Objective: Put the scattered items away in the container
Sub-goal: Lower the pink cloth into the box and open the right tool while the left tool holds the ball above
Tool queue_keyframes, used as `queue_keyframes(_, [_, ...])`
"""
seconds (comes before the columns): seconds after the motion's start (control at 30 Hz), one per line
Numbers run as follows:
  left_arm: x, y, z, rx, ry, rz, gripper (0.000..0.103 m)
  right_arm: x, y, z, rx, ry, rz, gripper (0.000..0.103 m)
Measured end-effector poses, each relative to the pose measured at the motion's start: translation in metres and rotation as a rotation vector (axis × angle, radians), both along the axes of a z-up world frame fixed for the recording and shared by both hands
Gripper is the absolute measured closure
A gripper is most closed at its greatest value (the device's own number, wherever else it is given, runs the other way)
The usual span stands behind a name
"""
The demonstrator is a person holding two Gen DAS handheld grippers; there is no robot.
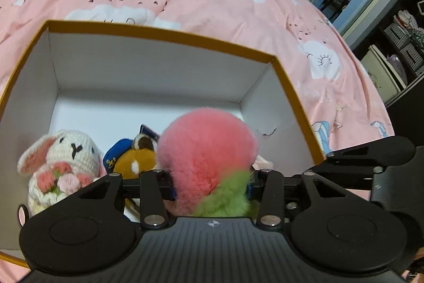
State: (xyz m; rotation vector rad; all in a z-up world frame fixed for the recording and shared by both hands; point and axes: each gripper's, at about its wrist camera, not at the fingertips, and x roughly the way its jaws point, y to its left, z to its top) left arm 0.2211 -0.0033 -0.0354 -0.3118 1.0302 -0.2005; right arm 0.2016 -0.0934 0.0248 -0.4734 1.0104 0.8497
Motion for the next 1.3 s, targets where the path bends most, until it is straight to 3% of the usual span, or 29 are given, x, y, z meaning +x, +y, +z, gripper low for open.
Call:
queue_keyframes(0.17, [0.0, -0.003, -0.004, 0.018, 0.017, 0.006, 0.054, -0.007, -0.009, 0.003, 0.031, 0.012, -0.013, 0.083])
queue_keyframes(0.5, [0.003, -0.024, -0.007, 0.11, 0.052, -0.013, 0.05, -0.008, -0.015, 0.011, 0.014, -0.082, -0.076, 0.077])
queue_keyframes(0.97, [-0.006, -0.023, -0.007, 0.094, 0.043, -0.003, 0.04, -0.01, -0.023, 0.007, 0.005, -0.099, -0.089, 0.072])
queue_keyframes(1.1, [-0.014, -0.025, -0.003, 0.119, 0.02, 0.007, 0.04, -0.012, -0.024, 0.006, 0.008, -0.1, -0.088, 0.07])
queue_keyframes(1.3, [-0.024, -0.027, 0.005, 0.159, -0.013, 0.01, 0.05, -0.018, -0.025, 0.006, 0.003, -0.126, -0.078, 0.069])
